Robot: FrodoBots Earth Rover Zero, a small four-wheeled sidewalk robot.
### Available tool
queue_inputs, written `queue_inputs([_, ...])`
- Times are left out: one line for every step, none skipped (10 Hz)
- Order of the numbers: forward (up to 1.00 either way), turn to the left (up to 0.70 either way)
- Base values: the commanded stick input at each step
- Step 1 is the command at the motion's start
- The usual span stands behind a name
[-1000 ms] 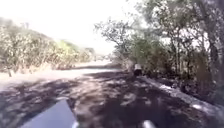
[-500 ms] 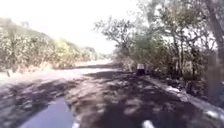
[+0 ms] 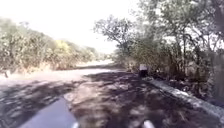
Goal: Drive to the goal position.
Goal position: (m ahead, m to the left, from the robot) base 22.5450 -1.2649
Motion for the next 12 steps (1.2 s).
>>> queue_inputs([0.5, 0.0])
queue_inputs([0.5, 0.0])
queue_inputs([0.5, 0.0])
queue_inputs([0.5, 0.0])
queue_inputs([0.5, 0.0])
queue_inputs([0.5, 0.0])
queue_inputs([0.5, -0.04])
queue_inputs([0.5, -0.2])
queue_inputs([0.5, -0.35])
queue_inputs([0.5, -0.5])
queue_inputs([0.5, -0.5])
queue_inputs([0.5, -0.5])
